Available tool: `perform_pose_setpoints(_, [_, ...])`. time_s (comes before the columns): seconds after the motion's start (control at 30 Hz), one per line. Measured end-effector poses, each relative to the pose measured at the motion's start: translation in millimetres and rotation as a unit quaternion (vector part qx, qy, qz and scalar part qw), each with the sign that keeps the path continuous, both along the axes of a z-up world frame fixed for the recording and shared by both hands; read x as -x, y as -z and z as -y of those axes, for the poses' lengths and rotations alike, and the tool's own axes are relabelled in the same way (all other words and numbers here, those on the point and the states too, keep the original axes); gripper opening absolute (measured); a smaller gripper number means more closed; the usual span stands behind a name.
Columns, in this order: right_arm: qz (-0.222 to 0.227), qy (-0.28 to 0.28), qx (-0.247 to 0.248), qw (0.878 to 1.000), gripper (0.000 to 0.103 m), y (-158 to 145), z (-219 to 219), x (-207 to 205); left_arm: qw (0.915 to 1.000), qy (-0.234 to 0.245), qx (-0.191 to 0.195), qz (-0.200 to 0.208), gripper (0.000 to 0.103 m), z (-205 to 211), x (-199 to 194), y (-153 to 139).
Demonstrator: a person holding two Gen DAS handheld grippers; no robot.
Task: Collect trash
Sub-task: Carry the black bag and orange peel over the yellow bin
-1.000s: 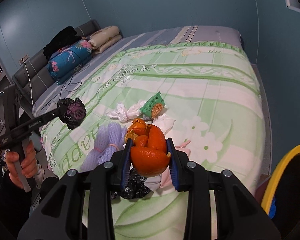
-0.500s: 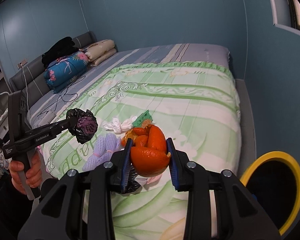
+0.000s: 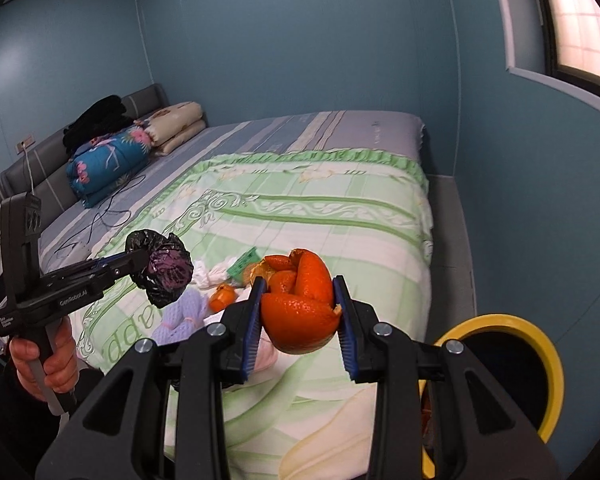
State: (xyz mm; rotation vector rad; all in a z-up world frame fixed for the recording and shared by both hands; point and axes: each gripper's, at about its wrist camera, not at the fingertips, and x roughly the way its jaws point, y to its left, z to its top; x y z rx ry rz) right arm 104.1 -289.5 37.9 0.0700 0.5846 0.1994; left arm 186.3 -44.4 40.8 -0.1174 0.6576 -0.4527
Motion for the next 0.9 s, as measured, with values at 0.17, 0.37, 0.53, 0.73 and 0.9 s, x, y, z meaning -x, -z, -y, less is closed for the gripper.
perform_pose_setpoints(0.17, [0.010, 0.024, -0.006, 1.000, 0.031, -9, 24, 10, 0.9997, 0.023, 0.006, 0.008, 0.025, 27, 5, -10])
perform_pose_setpoints(0.37, [0.022, 0.054, -0.010, 0.998, 0.031, -17, 55, 24, 0.9980, 0.060, 0.010, 0.016, 0.025, 69, 10, -19])
perform_pose_setpoints(0.53, [0.028, 0.080, -0.014, 0.996, 0.031, -21, 80, 37, 0.9958, 0.089, 0.008, 0.020, 0.025, 101, 18, -22])
perform_pose_setpoints(0.73, [0.028, 0.111, -0.021, 0.993, 0.031, -18, 112, 52, 0.9919, 0.125, 0.011, 0.019, 0.025, 143, 25, -23])
perform_pose_setpoints(0.9, [0.027, 0.135, -0.025, 0.990, 0.031, -15, 135, 60, 0.9890, 0.146, 0.010, 0.017, 0.025, 170, 31, -21])
